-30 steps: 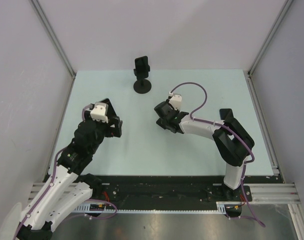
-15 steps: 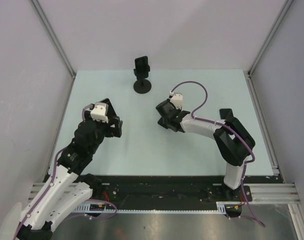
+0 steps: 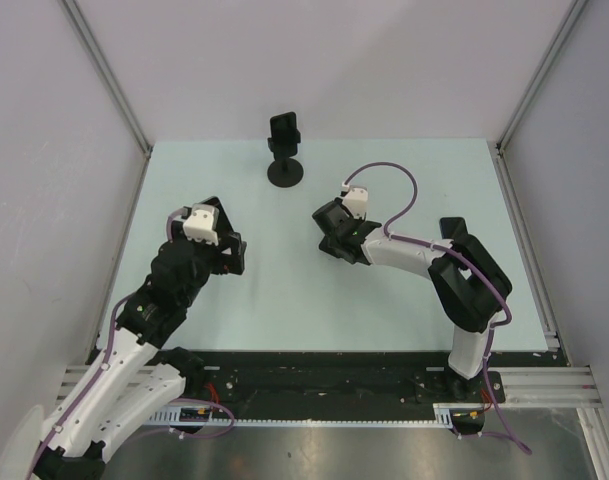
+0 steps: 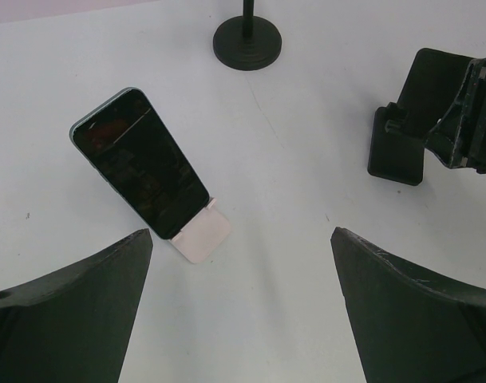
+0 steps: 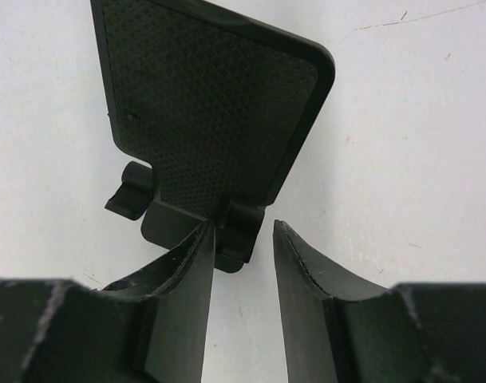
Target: Remove the phone from the phone stand
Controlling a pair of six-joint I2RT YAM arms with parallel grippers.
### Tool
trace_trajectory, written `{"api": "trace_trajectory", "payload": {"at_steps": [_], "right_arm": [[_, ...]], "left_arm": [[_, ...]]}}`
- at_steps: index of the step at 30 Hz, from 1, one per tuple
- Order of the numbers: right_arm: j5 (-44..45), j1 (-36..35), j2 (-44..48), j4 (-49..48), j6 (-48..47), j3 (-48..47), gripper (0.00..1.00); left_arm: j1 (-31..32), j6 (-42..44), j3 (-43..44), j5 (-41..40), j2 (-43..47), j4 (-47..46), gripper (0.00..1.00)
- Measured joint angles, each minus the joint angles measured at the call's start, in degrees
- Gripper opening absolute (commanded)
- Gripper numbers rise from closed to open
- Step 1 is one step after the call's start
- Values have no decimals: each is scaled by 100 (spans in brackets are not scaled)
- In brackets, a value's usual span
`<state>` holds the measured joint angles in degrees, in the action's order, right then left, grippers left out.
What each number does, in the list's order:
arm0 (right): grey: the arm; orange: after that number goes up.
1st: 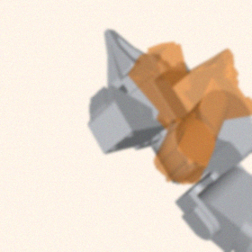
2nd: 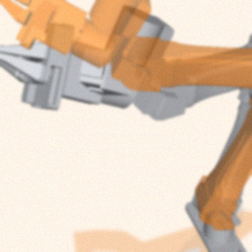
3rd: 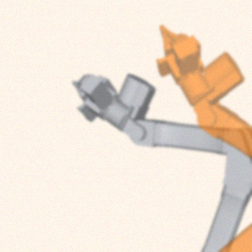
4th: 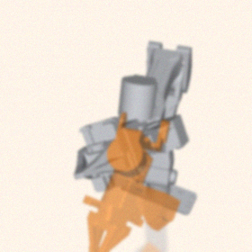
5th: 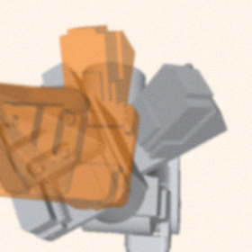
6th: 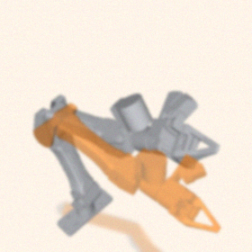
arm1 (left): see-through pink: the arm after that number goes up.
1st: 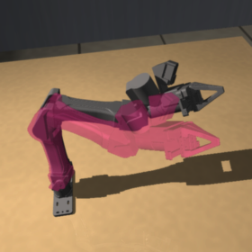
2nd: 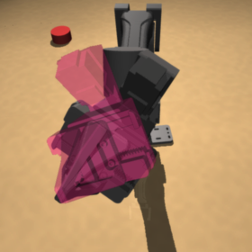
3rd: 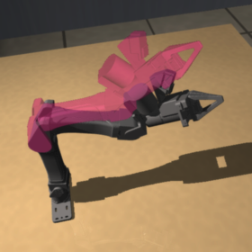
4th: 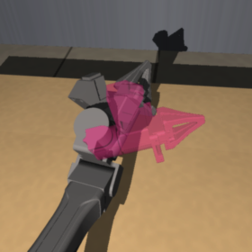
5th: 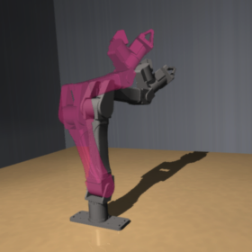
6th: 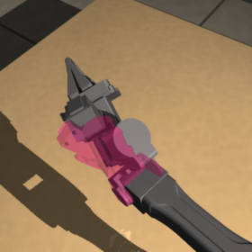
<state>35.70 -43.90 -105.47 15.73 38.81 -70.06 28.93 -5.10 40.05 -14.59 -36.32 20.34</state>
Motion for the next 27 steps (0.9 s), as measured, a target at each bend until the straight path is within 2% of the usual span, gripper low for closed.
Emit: {"api": "trace_trajectory", "payload": {"at_steps": [13, 16, 21, 27], "right_arm": [[-20, 59, 0, -63, -291, 0, 13], [-70, 114, 2, -94, -568, 0, 0], [-367, 492, 61, -223, -1392, 0, 0], [-1082, 1458, 245, -715, -2706, 9, 0]], "left_arm": [[0, 0, 0, 0, -7, 0, 100], [0, 0, 0, 22, -7, 0, 100], [0, 0, 0, 127, -2, 0, 100], [0, 0, -24, 144, 4, -9, 100]]}}
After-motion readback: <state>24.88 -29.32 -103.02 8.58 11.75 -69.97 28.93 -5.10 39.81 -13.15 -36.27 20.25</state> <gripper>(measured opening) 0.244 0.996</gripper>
